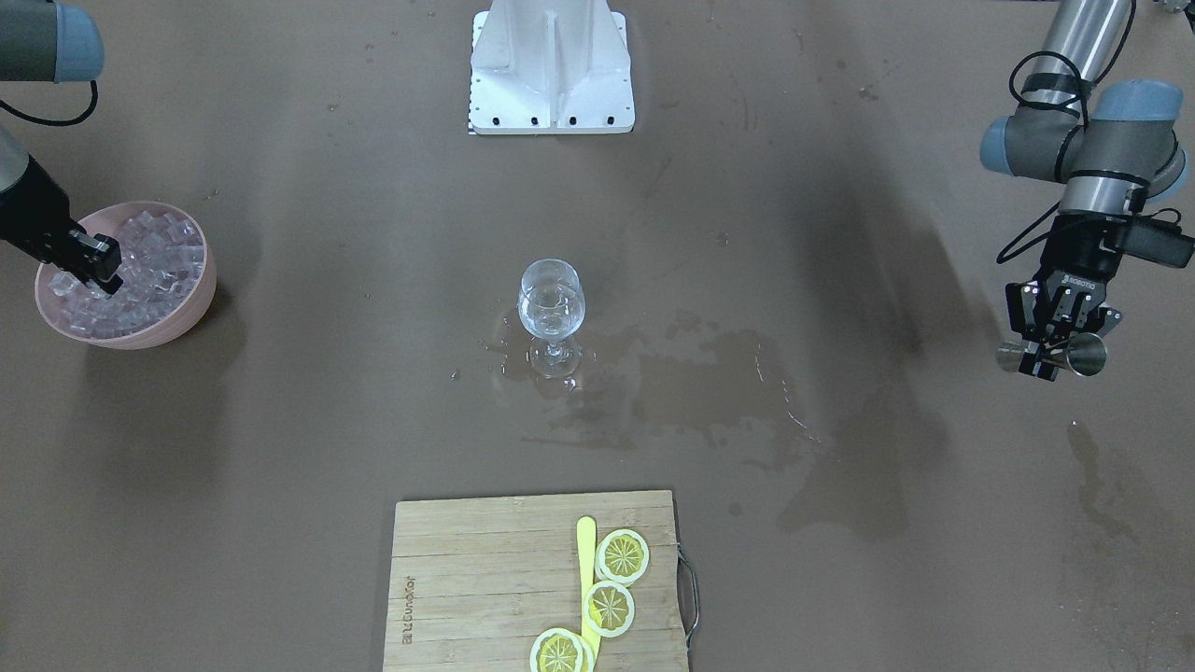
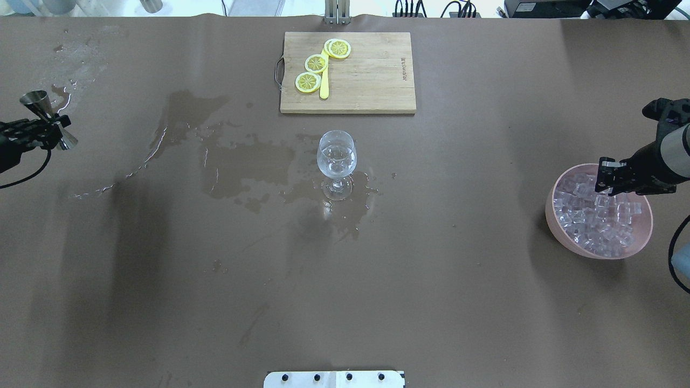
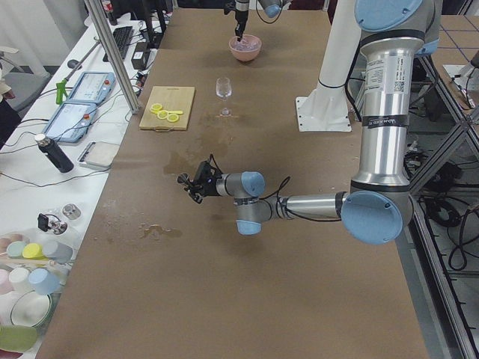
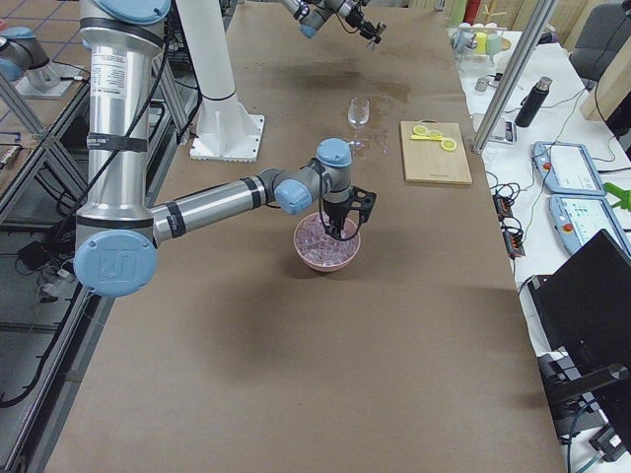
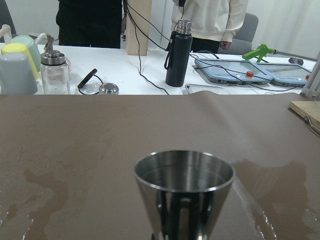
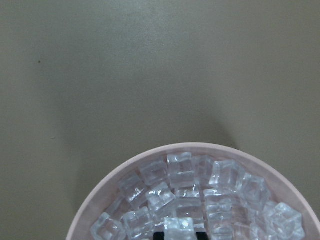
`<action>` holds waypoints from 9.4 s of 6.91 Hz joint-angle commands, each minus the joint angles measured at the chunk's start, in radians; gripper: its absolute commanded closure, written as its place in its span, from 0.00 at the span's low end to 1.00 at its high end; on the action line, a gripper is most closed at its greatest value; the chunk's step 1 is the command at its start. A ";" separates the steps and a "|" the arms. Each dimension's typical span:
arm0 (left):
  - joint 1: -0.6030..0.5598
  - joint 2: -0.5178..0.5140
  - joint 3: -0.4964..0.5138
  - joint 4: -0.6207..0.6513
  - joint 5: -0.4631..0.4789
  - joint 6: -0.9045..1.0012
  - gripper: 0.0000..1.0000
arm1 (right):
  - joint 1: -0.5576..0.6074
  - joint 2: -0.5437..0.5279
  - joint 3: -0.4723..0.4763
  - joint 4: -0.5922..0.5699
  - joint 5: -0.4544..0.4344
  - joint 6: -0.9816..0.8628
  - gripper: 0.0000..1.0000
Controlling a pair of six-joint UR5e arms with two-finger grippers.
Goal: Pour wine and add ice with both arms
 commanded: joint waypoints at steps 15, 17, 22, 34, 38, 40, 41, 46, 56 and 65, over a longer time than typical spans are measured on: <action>0.047 -0.303 -0.332 0.637 0.026 0.183 1.00 | 0.088 0.000 0.008 -0.002 0.070 -0.016 0.83; 0.082 -0.362 -0.322 0.637 0.034 0.233 1.00 | 0.122 -0.003 0.018 -0.003 0.113 -0.019 0.83; 0.204 -0.461 -0.286 0.636 0.195 0.416 1.00 | 0.183 -0.038 0.089 -0.126 0.123 -0.193 0.83; 0.433 -0.535 -0.233 0.630 0.444 0.773 1.00 | 0.211 -0.038 0.087 -0.126 0.140 -0.226 0.83; 0.444 -0.543 -0.247 0.631 0.484 0.920 1.00 | 0.213 -0.038 0.087 -0.126 0.138 -0.226 0.84; 0.450 -0.538 -0.246 0.631 0.519 0.978 1.00 | 0.216 -0.040 0.095 -0.124 0.138 -0.226 0.88; 0.452 -0.538 -0.247 0.631 0.536 1.009 1.00 | 0.216 -0.038 0.095 -0.124 0.137 -0.226 0.88; 0.504 -0.537 -0.246 0.637 0.625 1.102 1.00 | 0.225 -0.032 0.094 -0.123 0.138 -0.230 0.88; 0.547 -0.583 -0.246 0.746 0.769 1.343 1.00 | 0.231 -0.021 0.081 -0.126 0.127 -0.246 0.88; 0.545 -0.598 -0.244 0.780 0.821 1.480 1.00 | 0.231 -0.024 0.086 -0.126 0.127 -0.246 0.89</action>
